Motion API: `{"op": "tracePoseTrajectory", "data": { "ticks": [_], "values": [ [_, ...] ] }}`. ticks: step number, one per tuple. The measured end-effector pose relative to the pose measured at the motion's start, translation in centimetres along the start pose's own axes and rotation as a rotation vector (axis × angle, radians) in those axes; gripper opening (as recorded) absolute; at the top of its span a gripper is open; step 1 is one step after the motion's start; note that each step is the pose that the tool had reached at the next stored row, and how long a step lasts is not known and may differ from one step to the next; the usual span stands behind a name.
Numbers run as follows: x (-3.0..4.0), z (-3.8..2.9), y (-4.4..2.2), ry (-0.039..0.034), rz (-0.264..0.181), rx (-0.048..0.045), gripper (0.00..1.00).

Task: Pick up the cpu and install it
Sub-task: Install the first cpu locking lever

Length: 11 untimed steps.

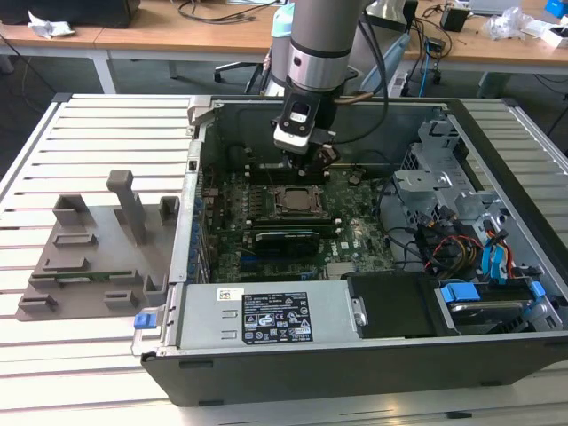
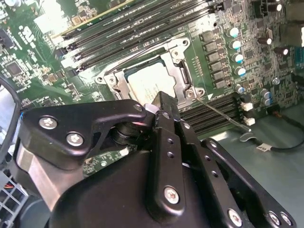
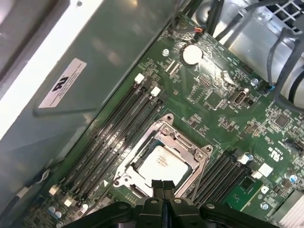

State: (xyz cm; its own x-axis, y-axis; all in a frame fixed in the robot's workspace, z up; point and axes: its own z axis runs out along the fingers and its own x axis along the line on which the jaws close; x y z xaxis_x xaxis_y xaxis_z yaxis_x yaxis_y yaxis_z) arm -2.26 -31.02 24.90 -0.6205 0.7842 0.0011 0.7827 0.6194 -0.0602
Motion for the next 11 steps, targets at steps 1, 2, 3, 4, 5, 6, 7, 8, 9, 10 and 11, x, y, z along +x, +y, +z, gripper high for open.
{"op": "tracePoseTrajectory", "data": {
  "ticks": [1, 2, 3, 4, 5, 6, 7, 8, 9, 10, 11],
  "values": [
    [0.00, 0.00, 0.00, -0.0005, -0.008, 0.0000, 0.11],
    [0.00, 0.00, 0.00, -0.0011, -0.019, 0.0000, 0.11],
    [0.00, 0.00, 0.00, -0.0017, -0.029, 0.0000, 0.11],
    [0.00, 0.00, 0.00, -0.0026, -0.044, 0.0000, 0.11],
    [0.00, 0.00, 0.00, -0.0035, -0.059, 0.0001, 0.11],
    [0.00, 0.00, 0.00, -0.0038, -0.065, 0.0001, 0.11],
    [0.00, 0.00, 0.00, -0.0042, -0.071, 0.0000, 0.11],
    [0.01, 0.00, -0.01, -0.0047, -0.078, 0.0000, 0.11],
    [0.01, 0.00, -0.01, -0.0048, -0.081, 0.0001, 0.11],
    [0.00, 0.00, 0.00, -0.0052, -0.087, 0.0001, 0.11],
    [0.01, 0.00, -0.01, -0.0055, -0.093, 0.0001, 0.11]
  ]
}}
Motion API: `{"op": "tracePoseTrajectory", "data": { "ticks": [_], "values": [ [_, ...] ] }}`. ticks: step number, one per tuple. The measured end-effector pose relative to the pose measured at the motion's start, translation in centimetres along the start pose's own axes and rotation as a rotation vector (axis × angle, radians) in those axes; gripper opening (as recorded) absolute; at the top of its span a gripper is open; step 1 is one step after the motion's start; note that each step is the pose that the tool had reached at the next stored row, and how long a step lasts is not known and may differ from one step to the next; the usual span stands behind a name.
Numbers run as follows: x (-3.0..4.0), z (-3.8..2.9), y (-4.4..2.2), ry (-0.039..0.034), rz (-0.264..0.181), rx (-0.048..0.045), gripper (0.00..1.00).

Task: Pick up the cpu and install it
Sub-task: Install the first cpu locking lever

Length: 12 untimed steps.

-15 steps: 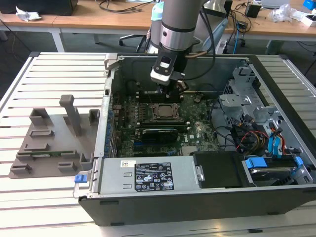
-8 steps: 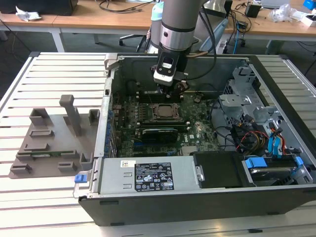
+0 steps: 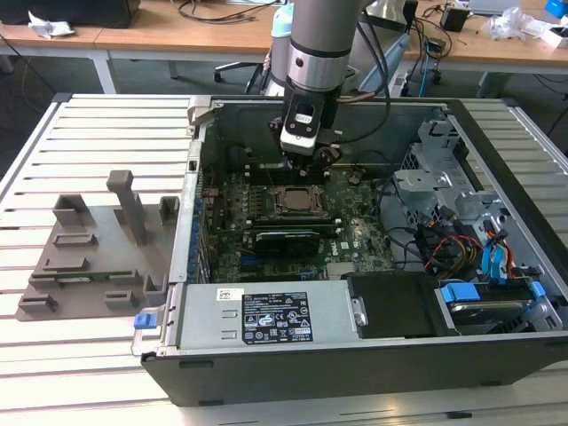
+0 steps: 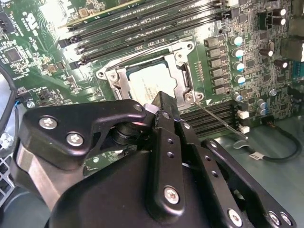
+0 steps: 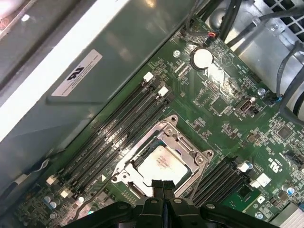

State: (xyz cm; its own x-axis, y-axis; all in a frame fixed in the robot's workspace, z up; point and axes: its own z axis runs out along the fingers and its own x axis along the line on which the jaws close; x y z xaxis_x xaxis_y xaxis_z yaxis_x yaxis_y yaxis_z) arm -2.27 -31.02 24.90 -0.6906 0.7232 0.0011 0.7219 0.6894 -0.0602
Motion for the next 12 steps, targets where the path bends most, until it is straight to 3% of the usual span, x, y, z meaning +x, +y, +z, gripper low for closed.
{"op": "tracePoseTrajectory", "data": {
  "ticks": [12],
  "values": [
    [0.00, 0.00, 0.00, -0.0061, -0.102, 0.0001, 0.11]
  ]
}}
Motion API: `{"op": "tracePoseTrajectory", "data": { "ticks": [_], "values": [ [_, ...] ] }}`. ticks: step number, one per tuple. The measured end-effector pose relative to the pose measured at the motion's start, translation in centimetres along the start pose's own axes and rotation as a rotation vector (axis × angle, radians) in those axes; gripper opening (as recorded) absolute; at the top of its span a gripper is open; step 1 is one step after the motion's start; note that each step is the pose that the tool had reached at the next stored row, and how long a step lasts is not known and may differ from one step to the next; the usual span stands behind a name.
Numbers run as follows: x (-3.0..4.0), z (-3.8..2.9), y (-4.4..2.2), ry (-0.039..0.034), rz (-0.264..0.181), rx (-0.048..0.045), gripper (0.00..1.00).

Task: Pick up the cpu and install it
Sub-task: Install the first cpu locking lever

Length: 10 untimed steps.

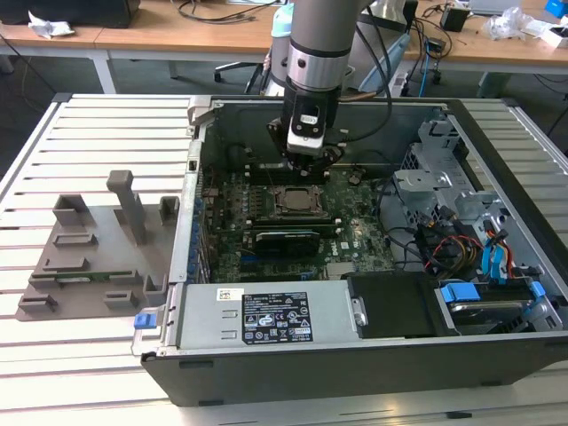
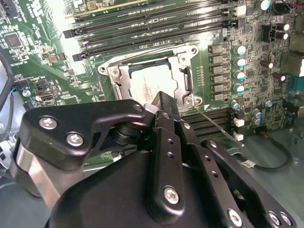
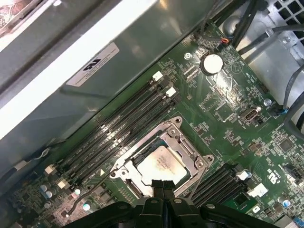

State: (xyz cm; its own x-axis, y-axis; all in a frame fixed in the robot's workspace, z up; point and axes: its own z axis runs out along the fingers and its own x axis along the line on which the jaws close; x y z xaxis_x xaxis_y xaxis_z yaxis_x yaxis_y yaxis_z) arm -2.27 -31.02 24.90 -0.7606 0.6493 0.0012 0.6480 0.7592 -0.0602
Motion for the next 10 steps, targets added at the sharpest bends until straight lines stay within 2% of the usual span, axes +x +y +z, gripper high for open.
{"op": "tracePoseTrajectory", "data": {
  "ticks": [7, 10],
  "values": [
    [0.00, 0.00, 0.00, -0.0041, -0.068, 0.0001, 0.11],
    [0.00, 0.00, 0.00, -0.0067, -0.111, 0.0002, 0.11]
  ]
}}
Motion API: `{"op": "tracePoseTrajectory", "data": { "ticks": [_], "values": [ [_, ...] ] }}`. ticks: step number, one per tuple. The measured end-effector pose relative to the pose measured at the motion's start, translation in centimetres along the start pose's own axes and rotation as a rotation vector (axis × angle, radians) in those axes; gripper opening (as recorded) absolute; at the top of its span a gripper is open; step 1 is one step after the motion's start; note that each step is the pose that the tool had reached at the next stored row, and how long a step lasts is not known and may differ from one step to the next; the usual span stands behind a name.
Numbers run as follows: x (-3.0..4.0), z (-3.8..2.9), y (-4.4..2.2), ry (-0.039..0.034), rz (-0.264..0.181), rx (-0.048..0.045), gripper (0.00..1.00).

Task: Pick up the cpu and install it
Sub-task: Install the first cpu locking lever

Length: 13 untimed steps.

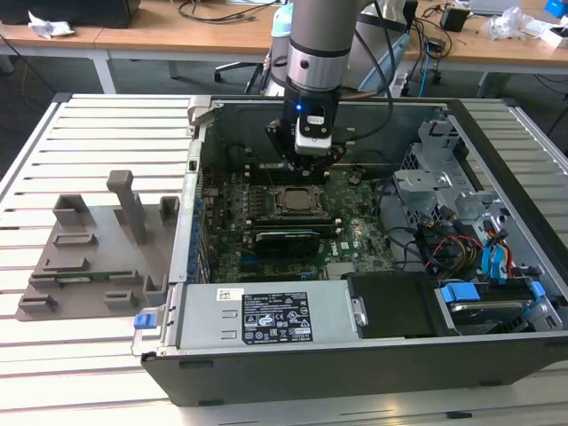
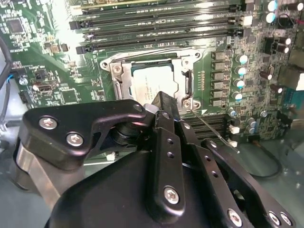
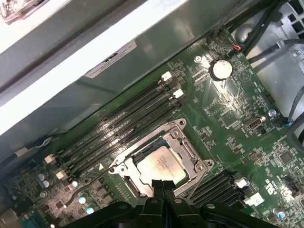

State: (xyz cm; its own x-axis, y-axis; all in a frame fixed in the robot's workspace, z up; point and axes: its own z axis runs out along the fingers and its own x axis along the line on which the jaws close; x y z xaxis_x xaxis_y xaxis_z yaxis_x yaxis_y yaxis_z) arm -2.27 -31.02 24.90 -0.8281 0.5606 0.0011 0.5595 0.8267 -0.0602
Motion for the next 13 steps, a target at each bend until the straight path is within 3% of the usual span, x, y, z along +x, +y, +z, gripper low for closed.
{"op": "tracePoseTrajectory", "data": {
  "ticks": [4, 10, 13],
  "values": [
    [0.00, 0.00, 0.00, -0.0044, -0.072, 0.0001, 0.11],
    [0.00, 0.00, 0.00, -0.0082, -0.135, 0.0002, 0.11],
    [0.00, 0.00, 0.00, -0.0088, -0.146, 0.0002, 0.11]
  ]
}}
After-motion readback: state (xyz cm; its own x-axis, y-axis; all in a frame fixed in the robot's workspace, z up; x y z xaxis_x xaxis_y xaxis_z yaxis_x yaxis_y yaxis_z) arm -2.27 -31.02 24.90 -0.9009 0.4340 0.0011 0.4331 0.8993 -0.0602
